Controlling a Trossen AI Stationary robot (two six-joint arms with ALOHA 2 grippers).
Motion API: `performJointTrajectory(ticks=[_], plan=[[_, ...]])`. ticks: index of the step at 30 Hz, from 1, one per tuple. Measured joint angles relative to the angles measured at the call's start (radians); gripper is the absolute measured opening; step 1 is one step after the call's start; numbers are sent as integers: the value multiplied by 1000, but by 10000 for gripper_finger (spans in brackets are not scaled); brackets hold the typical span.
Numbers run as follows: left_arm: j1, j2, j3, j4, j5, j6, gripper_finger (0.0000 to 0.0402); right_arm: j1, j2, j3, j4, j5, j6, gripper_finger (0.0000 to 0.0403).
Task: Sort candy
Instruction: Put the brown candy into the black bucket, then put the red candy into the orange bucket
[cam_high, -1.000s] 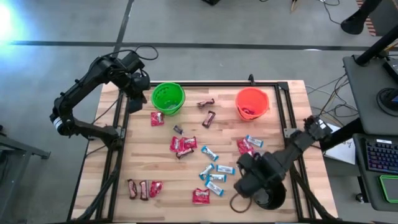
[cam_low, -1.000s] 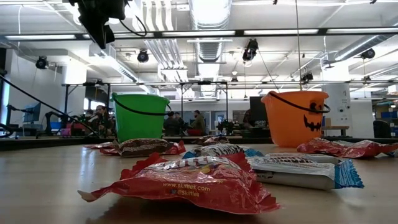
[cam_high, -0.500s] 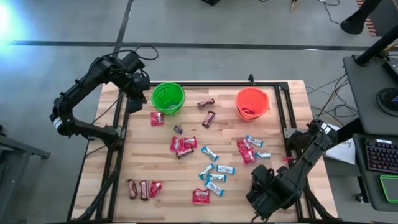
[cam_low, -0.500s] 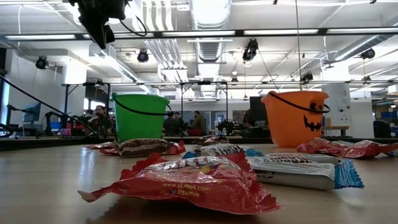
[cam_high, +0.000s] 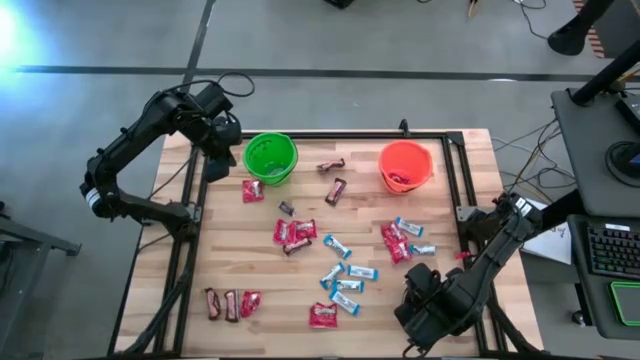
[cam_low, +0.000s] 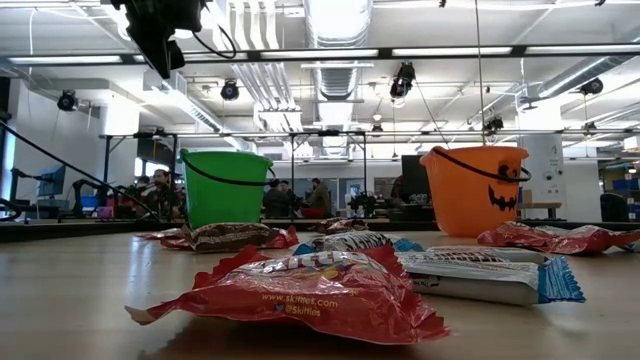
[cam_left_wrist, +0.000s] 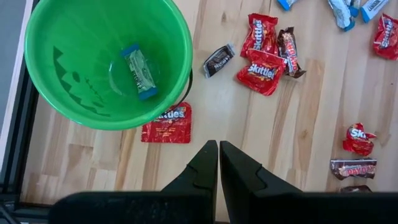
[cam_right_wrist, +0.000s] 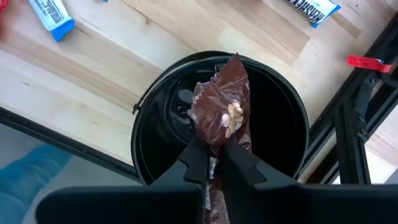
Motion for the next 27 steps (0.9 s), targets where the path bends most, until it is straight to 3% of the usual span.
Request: performJointTrajectory(ticks=[14, 20, 27], plan=[[0, 0, 0, 72, -4, 37, 0, 0, 4, 0, 0, -26, -8, 143], [0, 4, 0, 165, -5, -28, 0, -3, 4, 0, 0, -18, -21, 169], [-13, 70, 0, 141, 5, -75, 0, -29, 4, 0, 0, 135, -68, 174]])
